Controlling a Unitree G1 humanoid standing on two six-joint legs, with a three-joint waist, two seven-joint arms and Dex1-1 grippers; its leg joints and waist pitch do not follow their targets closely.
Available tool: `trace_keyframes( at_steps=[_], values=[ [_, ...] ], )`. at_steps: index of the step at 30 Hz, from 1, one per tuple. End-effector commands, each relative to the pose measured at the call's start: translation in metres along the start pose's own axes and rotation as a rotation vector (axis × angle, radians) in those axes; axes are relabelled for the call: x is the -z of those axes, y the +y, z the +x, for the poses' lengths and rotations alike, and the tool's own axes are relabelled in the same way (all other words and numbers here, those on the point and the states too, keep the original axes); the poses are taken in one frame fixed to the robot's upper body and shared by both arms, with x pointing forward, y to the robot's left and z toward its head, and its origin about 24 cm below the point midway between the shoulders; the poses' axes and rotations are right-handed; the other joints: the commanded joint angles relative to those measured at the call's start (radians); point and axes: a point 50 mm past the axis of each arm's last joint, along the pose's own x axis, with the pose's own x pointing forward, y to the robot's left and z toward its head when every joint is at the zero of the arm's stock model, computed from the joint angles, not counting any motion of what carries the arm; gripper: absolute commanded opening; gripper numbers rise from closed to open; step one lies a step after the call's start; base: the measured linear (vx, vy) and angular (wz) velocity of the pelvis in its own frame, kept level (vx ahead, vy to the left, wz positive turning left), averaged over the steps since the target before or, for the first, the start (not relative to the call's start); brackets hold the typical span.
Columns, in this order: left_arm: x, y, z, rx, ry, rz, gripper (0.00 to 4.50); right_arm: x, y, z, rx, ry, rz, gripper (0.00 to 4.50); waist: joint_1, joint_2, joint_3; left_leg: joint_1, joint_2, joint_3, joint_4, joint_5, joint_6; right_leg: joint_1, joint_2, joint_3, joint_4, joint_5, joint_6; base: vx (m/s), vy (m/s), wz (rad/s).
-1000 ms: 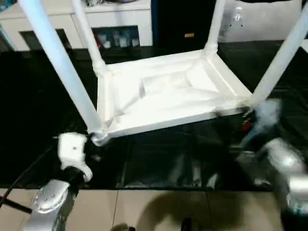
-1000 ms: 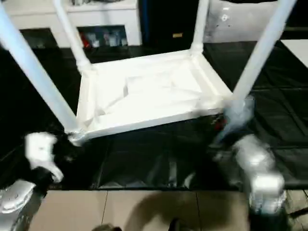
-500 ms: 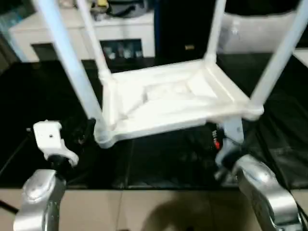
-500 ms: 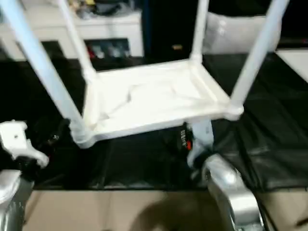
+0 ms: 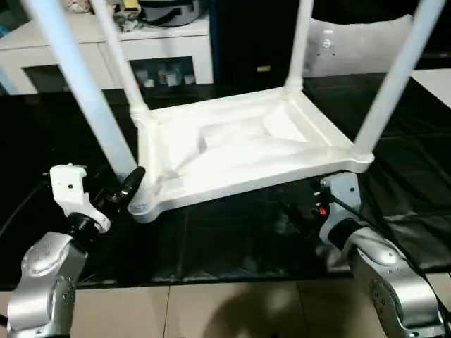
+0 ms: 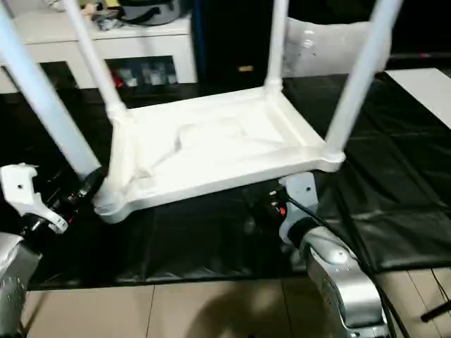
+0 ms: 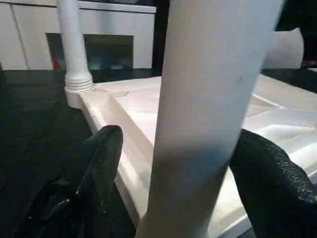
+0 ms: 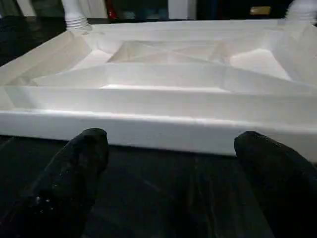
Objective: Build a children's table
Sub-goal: Rotate table base
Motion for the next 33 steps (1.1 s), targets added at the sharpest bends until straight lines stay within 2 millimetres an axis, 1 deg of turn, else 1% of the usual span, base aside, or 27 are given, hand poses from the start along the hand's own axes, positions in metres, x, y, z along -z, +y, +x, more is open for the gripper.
trace_keyframes(
  at_steps=[1, 2, 3, 4, 6, 7, 8, 9, 10, 11, 12, 13, 14, 15, 16, 17, 18, 19, 20, 21, 22, 23, 24, 26, 27, 28, 33],
  values=[
    [-0.001, 0.001, 0.005, 0.04, 0.019, -0.004, 3.94, 0.002, 0.0, 0.002, 0.001, 0.028, -0.001, 4.5, 0.0, -0.002, -0.051, -0.015, 0.028, 0.002, -0.103, -0.237, 0.044, 0.051, -0.046, 0.051, -0.087, -0.347, -0.122, 0.0, 0.0, 0.0],
    [0.0, -0.001, 0.009, 0.086, 0.034, -0.019, 3.99, 0.004, -0.003, 0.004, 0.02, 0.057, -0.002, 4.5, 0.005, -0.005, -0.056, -0.015, 0.026, 0.008, -0.101, -0.191, 0.048, 0.054, -0.048, 0.056, -0.082, -0.315, -0.134, 0.0, 0.0, 0.0],
    [0.0, -0.004, 0.012, 0.142, 0.048, -0.027, 4.08, 0.008, -0.006, 0.006, 0.044, 0.102, -0.004, 4.5, 0.006, -0.007, -0.057, -0.016, 0.027, 0.01, -0.101, -0.177, 0.05, 0.054, -0.048, 0.056, -0.081, -0.303, -0.138, 0.0, 0.0, 0.0],
    [0.001, -0.005, 0.012, 0.155, 0.051, -0.029, 4.21, 0.009, -0.007, 0.006, 0.048, 0.113, -0.006, 4.5, 0.007, -0.007, -0.06, -0.022, 0.028, 0.009, -0.101, -0.142, 0.05, 0.06, -0.049, 0.057, -0.075, -0.272, -0.147, 0.0, 0.0, 0.0],
    [0.002, -0.013, 0.015, 0.285, 0.08, -0.049, 4.39, 0.02, -0.015, 0.009, 0.091, 0.2, -0.029, 4.5, 0.01, -0.009, -0.065, -0.023, 0.027, 0.015, -0.096, -0.078, 0.053, 0.062, -0.05, 0.058, -0.068, -0.21, -0.167, 0.0, 0.0, 0.0],
    [0.002, -0.016, 0.016, 0.32, 0.086, -0.055, 4.39, 0.023, -0.017, 0.01, 0.1, 0.217, -0.033, 4.5, 0.01, -0.009, -0.065, -0.023, 0.027, 0.015, -0.096, -0.078, 0.053, 0.062, -0.05, 0.058, -0.068, -0.21, -0.167, 0.0, 0.0, 0.0],
    [0.002, -0.025, 0.016, 0.419, 0.1, -0.07, 4.46, 0.027, -0.022, 0.014, 0.125, 0.245, -0.032, 4.5, 0.01, -0.01, -0.064, -0.021, 0.029, 0.018, -0.097, -0.074, 0.055, 0.061, -0.051, 0.058, -0.068, -0.209, -0.177, 0.0, 0.0, 0.0],
    [0.001, -0.028, 0.016, 0.448, 0.104, -0.074, 4.46, 0.028, -0.023, 0.015, 0.132, 0.25, -0.029, 4.5, 0.012, -0.01, -0.064, -0.022, 0.029, 0.02, -0.096, -0.077, 0.054, 0.062, -0.052, 0.058, -0.066, -0.221, -0.182, 0.0, 0.0, 0.0],
    [0.001, -0.029, 0.015, 0.463, 0.106, -0.076, 4.46, 0.029, -0.024, 0.016, 0.135, 0.253, -0.027, 4.5, 0.013, -0.01, -0.064, -0.02, 0.03, 0.022, -0.097, -0.082, 0.054, 0.061, -0.053, 0.058, -0.069, -0.229, -0.182, 0.0, 0.0, 0.0],
    [0.0, -0.036, 0.015, 0.523, 0.113, -0.081, 4.46, 0.031, -0.026, 0.02, 0.143, 0.262, -0.022, 4.5, 0.017, -0.007, -0.062, -0.017, 0.032, 0.024, -0.098, -0.096, 0.053, 0.058, -0.052, 0.058, -0.071, -0.247, -0.18, 0.0, 0.0, 0.0],
    [0.0, -0.043, 0.015, 0.575, 0.118, -0.083, 4.46, 0.032, -0.028, 0.025, 0.147, 0.267, -0.019, 4.5, 0.016, -0.009, -0.062, -0.018, 0.034, 0.024, -0.1, -0.104, 0.051, 0.059, -0.053, 0.058, -0.07, -0.255, -0.18, 0.0, 0.0, 0.0],
    [0.0, -0.043, 0.015, 0.575, 0.118, -0.083, 4.46, 0.032, -0.028, 0.025, 0.147, 0.267, -0.019, 4.5, 0.019, -0.008, -0.061, -0.015, 0.035, 0.025, -0.101, -0.123, 0.047, 0.057, -0.053, 0.058, -0.071, -0.28, -0.178, 0.0, 0.0, 0.0],
    [-0.001, -0.057, 0.014, 0.668, 0.134, -0.091, 4.46, 0.031, -0.03, 0.035, 0.138, 0.254, -0.021, 4.5, 0.022, -0.01, -0.059, -0.011, 0.036, 0.028, -0.102, -0.145, 0.042, 0.053, -0.053, 0.06, -0.074, -0.302, -0.174, 0.0, 0.0, 0.0],
    [-0.001, -0.063, 0.013, 0.703, 0.144, -0.097, 4.46, 0.03, -0.031, 0.039, 0.137, 0.248, -0.024, 4.5, 0.023, -0.01, -0.06, -0.009, 0.037, 0.028, -0.103, -0.153, 0.038, 0.052, -0.054, 0.061, -0.071, -0.306, -0.179, 0.0, 0.0, 0.0],
    [0.0, -0.068, 0.011, 0.746, 0.158, -0.099, 4.46, 0.027, -0.031, 0.042, 0.13, 0.234, -0.029, 4.5, 0.024, -0.015, -0.059, -0.011, 0.038, 0.029, -0.103, -0.162, 0.032, 0.051, -0.052, 0.062, -0.068, -0.309, -0.188, 0.0, 0.0, 0.0],
    [0.002, -0.08, 0.008, 0.822, 0.187, -0.108, 4.46, 0.022, -0.03, 0.049, 0.11, 0.214, -0.035, 4.5, 0.025, -0.024, -0.057, -0.013, 0.038, 0.032, -0.104, -0.16, 0.037, 0.053, -0.055, 0.064, -0.072, -0.316, -0.182, 0.0, 0.0, 0.0],
    [0.002, -0.08, 0.008, 0.822, 0.187, -0.108, 4.46, 0.022, -0.03, 0.049, 0.11, 0.214, -0.035, 4.5, 0.025, -0.019, -0.058, -0.015, 0.038, 0.031, -0.104, -0.155, 0.036, 0.056, -0.055, 0.064, -0.068, -0.314, -0.183, 0.0, 0.0, 0.0],
    [0.002, -0.084, 0.006, 0.846, 0.195, -0.114, 4.46, 0.02, -0.029, 0.051, 0.103, 0.208, -0.038, 4.5, 0.022, -0.023, -0.057, -0.019, 0.037, 0.032, -0.105, -0.142, 0.037, 0.059, -0.052, 0.063, -0.071, -0.311, -0.173, 0.0, 0.0, 0.0],
    [0.006, -0.097, 0.005, 0.909, 0.208, -0.126, 4.46, 0.015, -0.024, 0.057, 0.064, 0.197, -0.049, 4.5, 0.019, -0.04, -0.06, -0.023, 0.038, 0.032, -0.104, -0.117, 0.042, 0.063, -0.053, 0.065, -0.064, -0.293, -0.175, 0.0, 0.0, 0.0],
    [0.006, -0.099, 0.005, 0.915, 0.208, -0.127, 4.46, 0.015, -0.023, 0.058, 0.059, 0.195, -0.052, 4.5, 0.017, -0.035, -0.058, -0.025, 0.037, 0.034, -0.103, -0.105, 0.043, 0.061, -0.053, 0.065, -0.067, -0.296, -0.175, 0.0, 0.0, 0.0],
    [0.007, -0.104, 0.005, 0.933, 0.21, -0.132, 4.46, 0.014, -0.02, 0.06, 0.044, 0.19, -0.059, 4.5, 0.015, -0.032, -0.059, -0.022, 0.037, 0.035, -0.101, -0.105, 0.044, 0.058, -0.054, 0.065, -0.067, -0.298, -0.176, 0.0, 0.0, 0.0],
    [0.008, -0.111, 0.006, 0.953, 0.206, -0.138, 4.46, 0.012, -0.016, 0.063, 0.02, 0.184, -0.069, 4.5, 0.013, -0.038, -0.058, -0.021, 0.039, 0.035, -0.101, -0.107, 0.042, 0.058, -0.053, 0.065, -0.067, -0.302, -0.179, 0.0, 0.0, 0.0],
    [0.007, -0.116, 0.007, 0.968, 0.202, -0.147, 4.46, 0.012, -0.013, 0.066, -0.002, 0.18, -0.075, 4.5, 0.01, -0.038, -0.058, -0.02, 0.038, 0.036, -0.101, -0.111, 0.042, 0.057, -0.052, 0.065, -0.069, -0.303, -0.181, 0.0, 0.0, 0.0],
    [0.007, -0.123, 0.01, 0.983, 0.196, -0.146, 4.46, 0.012, -0.007, 0.07, -0.031, 0.175, -0.084, 4.5, 0.004, -0.048, -0.057, -0.022, 0.038, 0.037, -0.102, -0.118, 0.044, 0.058, -0.053, 0.065, -0.07, -0.31, -0.182, 0.0, 0.0, 0.0],
    [0.007, -0.123, 0.01, 0.983, 0.195, -0.145, 4.46, 0.012, -0.007, 0.07, -0.033, 0.175, -0.084, 4.5, 0.004, -0.047, -0.057, -0.02, 0.038, 0.036, -0.102, -0.121, 0.043, 0.057, -0.052, 0.065, -0.07, -0.312, -0.183, 0.0, 0.0, 0.0],
    [0.007, -0.127, 0.011, 0.996, 0.193, -0.15, 4.46, 0.013, -0.005, 0.071, -0.043, 0.178, -0.091, 4.5, 0.001, -0.051, -0.056, -0.021, 0.038, 0.037, -0.101, -0.118, 0.045, 0.058, -0.051, 0.065, -0.071, -0.307, -0.181, 0.0, 0.0, 0.0],
    [0.005, -0.141, 0.015, 1.037, 0.182, -0.168, 4.46, 0.015, 0.003, 0.075, -0.076, 0.18, -0.114, 4.5, 0.003, -0.054, -0.057, -0.02, 0.04, 0.039, -0.1, -0.095, 0.051, 0.057, -0.051, 0.066, -0.069, -0.284, -0.192, 0.0, 0.0, 0.0]
  ],
)
